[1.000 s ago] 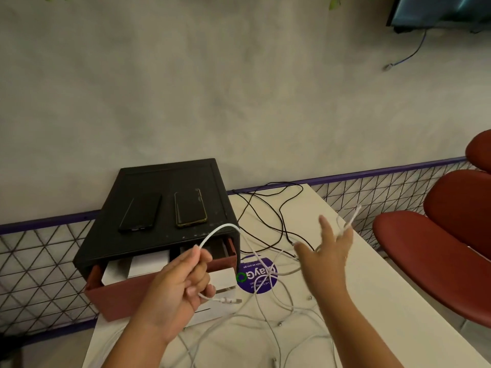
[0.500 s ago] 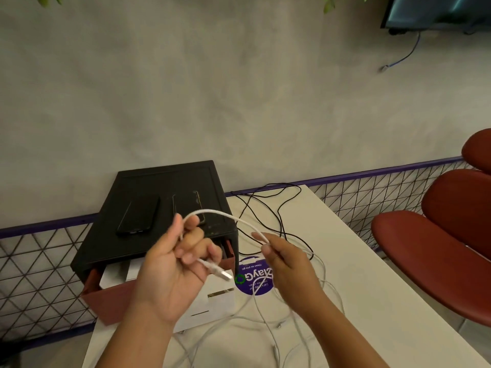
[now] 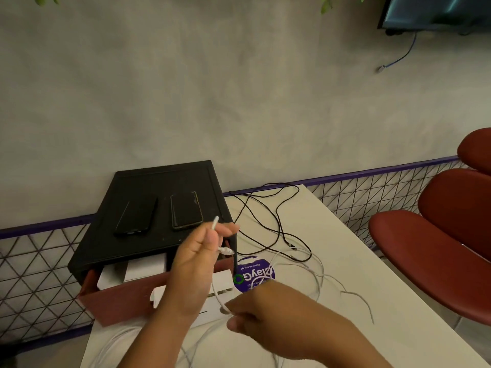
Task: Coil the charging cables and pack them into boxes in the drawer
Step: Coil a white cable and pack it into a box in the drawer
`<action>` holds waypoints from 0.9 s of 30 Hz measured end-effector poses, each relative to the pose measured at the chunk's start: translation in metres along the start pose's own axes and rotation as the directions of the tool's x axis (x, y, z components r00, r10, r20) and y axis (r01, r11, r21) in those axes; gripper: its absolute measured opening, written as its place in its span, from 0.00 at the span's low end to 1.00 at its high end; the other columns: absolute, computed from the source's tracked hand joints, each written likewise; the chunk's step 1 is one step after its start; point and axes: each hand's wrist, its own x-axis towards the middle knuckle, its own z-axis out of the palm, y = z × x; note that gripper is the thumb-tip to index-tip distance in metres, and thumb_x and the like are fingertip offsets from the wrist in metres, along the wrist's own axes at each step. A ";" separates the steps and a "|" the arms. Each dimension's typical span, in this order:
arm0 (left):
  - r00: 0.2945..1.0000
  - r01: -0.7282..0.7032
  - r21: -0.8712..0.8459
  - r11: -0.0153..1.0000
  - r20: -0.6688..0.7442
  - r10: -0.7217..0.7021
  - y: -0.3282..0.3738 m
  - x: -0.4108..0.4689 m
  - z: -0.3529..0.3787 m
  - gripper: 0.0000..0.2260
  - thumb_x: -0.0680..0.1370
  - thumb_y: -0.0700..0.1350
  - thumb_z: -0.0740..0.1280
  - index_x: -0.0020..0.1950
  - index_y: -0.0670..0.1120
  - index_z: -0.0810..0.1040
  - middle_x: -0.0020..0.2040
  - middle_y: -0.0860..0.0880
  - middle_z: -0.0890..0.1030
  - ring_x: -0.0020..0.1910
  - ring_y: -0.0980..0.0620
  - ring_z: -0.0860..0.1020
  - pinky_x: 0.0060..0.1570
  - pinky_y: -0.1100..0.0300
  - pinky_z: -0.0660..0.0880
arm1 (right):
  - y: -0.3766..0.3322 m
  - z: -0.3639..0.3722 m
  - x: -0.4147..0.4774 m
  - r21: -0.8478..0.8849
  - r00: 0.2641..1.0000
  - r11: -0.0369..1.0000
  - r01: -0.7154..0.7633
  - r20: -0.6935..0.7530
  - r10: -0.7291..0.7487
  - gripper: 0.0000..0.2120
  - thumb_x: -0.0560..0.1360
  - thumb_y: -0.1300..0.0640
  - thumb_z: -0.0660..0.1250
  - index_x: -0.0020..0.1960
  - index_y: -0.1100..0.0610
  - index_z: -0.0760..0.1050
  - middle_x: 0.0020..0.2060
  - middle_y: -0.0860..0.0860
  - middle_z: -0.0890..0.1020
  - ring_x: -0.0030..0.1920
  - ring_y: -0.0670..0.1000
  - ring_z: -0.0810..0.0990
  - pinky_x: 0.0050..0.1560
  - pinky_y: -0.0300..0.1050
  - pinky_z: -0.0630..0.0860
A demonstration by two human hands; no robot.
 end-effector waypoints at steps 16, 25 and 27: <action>0.906 0.422 -0.437 0.795 0.242 -0.348 0.023 -0.025 0.013 0.12 0.70 0.49 0.63 0.31 0.42 0.77 0.21 0.52 0.60 0.19 0.56 0.59 0.31 0.59 0.74 | 0.014 -0.011 0.011 0.623 0.871 0.776 0.098 -0.432 0.236 0.17 0.78 0.45 0.56 0.33 0.44 0.74 0.28 0.46 0.76 0.31 0.43 0.75 0.31 0.31 0.69; 0.953 0.267 0.031 0.963 0.137 -0.269 0.011 -0.023 0.013 0.08 0.76 0.42 0.61 0.53 0.46 0.76 0.34 0.48 0.82 0.38 0.55 0.81 0.44 0.62 0.74 | 0.020 -0.007 0.015 0.718 0.764 0.695 -0.039 -0.427 0.484 0.17 0.79 0.48 0.54 0.34 0.53 0.68 0.24 0.43 0.71 0.28 0.41 0.69 0.34 0.39 0.67; 0.945 0.282 0.060 0.958 0.152 -0.288 0.013 -0.024 0.012 0.11 0.73 0.45 0.63 0.53 0.47 0.77 0.34 0.49 0.82 0.37 0.55 0.81 0.41 0.65 0.74 | 0.020 -0.007 0.015 0.711 0.754 0.702 -0.046 -0.436 0.491 0.16 0.79 0.49 0.55 0.35 0.54 0.68 0.27 0.47 0.72 0.32 0.46 0.72 0.36 0.43 0.70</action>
